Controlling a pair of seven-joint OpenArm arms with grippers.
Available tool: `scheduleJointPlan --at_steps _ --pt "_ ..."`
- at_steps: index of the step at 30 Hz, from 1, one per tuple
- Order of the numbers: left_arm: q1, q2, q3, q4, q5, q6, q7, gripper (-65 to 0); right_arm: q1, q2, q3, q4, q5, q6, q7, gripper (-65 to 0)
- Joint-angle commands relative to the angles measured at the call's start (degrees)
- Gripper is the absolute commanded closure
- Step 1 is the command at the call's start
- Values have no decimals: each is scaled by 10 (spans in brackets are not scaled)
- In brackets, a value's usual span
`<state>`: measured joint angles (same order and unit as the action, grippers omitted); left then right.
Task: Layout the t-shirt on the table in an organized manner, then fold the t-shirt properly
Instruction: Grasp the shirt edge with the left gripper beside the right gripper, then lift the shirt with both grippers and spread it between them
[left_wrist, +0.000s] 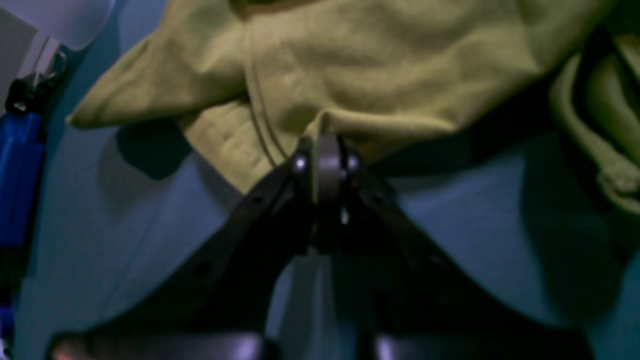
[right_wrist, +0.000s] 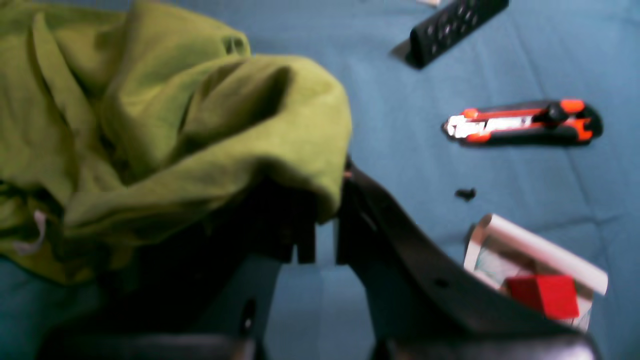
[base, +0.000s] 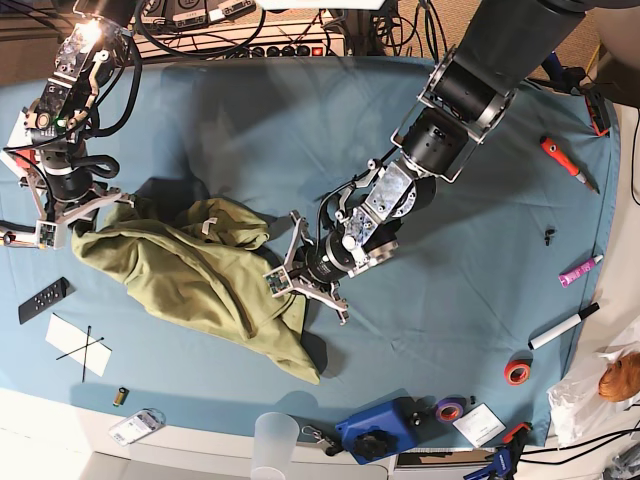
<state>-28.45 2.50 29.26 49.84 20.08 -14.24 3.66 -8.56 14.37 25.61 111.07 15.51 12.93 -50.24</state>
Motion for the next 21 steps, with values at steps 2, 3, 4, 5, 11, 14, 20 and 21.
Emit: scheduleJointPlan --at_steps 2,3,4,5,11,14,20,21 --pt "-21 5 -2 10 -4 42 -10 0 12 18 3 10 -1 -3 28 0" --pt "-21 5 -2 12 -4 56 -2 0 16 22 3 10 -1 -3 29 0" --pt "-21 5 -2 16 -4 68 8 0 21 27 3 10 -1 -3 28 0" --pt "-21 5 -2 21 -5 80 22 0 26 31 3 10 -1 -3 29 0" --pt "-21 -5 -2 68 -9 132 60 0 67 48 4 10 -1 -3 33 0" --pt "-21 -21 -3 106 -9 147 82 0 80 56 3 10 -1 -3 36 0" --pt "-29 -59 -31 177 -43 144 151 0 101 56 3 10 0 19 39 0" --pt "-30 -64 -39 187 -53 144 156 0 105 56 3 10 1 25 40 0"
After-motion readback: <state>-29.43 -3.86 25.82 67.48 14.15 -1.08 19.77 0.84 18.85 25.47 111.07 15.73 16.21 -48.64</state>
